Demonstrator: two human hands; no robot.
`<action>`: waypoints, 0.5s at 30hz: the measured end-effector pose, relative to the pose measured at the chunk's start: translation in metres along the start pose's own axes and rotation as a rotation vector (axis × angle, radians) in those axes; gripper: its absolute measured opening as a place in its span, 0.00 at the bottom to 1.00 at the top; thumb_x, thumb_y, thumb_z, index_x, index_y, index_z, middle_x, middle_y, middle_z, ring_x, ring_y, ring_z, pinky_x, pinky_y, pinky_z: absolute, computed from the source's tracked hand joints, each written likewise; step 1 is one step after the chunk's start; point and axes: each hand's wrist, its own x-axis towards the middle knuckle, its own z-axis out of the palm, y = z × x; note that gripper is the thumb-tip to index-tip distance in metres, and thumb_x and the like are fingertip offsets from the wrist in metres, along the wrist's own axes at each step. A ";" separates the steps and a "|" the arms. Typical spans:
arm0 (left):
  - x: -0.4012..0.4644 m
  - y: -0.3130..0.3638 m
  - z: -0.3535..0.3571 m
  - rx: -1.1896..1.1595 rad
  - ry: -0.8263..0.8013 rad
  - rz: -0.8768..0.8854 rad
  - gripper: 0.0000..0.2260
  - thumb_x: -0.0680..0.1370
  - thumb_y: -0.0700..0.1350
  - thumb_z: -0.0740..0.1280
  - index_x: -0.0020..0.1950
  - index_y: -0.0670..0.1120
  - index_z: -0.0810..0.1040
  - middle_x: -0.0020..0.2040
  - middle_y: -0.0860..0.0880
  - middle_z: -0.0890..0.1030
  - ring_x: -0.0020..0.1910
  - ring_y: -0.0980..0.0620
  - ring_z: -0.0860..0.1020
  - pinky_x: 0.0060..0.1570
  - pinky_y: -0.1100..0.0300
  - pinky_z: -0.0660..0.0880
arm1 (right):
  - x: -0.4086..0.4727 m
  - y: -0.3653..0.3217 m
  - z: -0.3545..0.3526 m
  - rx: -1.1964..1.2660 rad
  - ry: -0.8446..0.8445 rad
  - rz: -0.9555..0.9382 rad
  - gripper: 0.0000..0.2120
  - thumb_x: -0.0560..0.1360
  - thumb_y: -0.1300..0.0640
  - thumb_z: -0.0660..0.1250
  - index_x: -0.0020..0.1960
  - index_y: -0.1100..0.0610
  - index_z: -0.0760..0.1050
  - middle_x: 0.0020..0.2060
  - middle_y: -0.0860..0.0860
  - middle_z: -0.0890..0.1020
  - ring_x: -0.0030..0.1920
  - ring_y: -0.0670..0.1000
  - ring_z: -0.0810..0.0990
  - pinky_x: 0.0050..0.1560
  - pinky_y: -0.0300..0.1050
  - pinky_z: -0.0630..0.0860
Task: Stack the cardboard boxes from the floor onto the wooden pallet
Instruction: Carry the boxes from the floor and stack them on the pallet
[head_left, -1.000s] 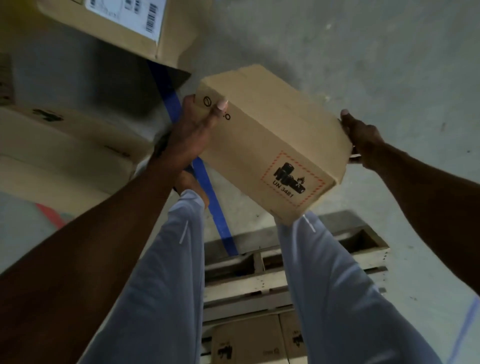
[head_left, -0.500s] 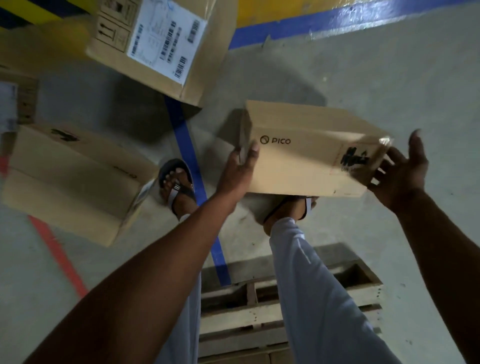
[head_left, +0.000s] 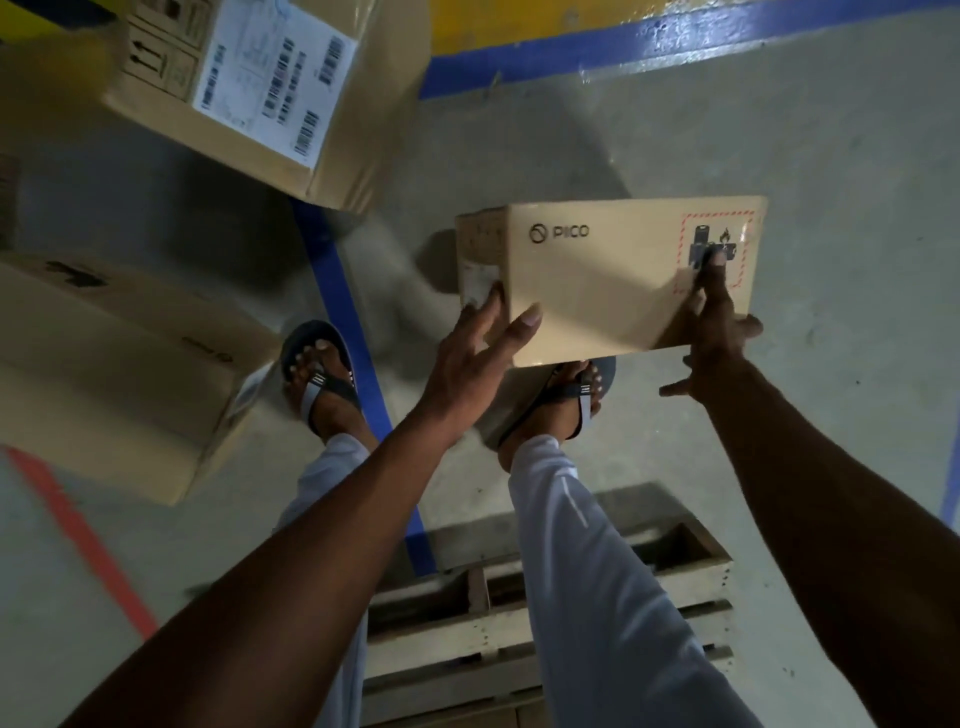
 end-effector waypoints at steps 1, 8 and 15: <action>-0.003 0.006 0.003 -0.002 -0.013 0.017 0.25 0.80 0.69 0.65 0.75 0.64 0.73 0.69 0.61 0.78 0.66 0.68 0.76 0.64 0.65 0.72 | 0.007 -0.005 -0.009 -0.015 0.000 0.007 0.63 0.57 0.18 0.70 0.81 0.45 0.47 0.80 0.59 0.62 0.75 0.72 0.65 0.60 0.90 0.61; 0.052 0.029 0.002 -0.048 0.193 -0.169 0.37 0.79 0.70 0.64 0.83 0.52 0.64 0.74 0.48 0.76 0.66 0.53 0.77 0.66 0.45 0.76 | 0.069 -0.027 -0.066 -0.098 -0.127 0.005 0.69 0.46 0.11 0.64 0.82 0.42 0.58 0.80 0.55 0.66 0.76 0.68 0.66 0.63 0.87 0.62; 0.088 0.051 0.035 -0.203 -0.006 -0.256 0.33 0.79 0.74 0.59 0.66 0.49 0.83 0.59 0.45 0.87 0.59 0.40 0.85 0.63 0.33 0.78 | 0.098 -0.017 -0.071 0.149 -0.072 -0.081 0.37 0.56 0.16 0.68 0.56 0.38 0.80 0.59 0.44 0.83 0.61 0.58 0.80 0.62 0.71 0.75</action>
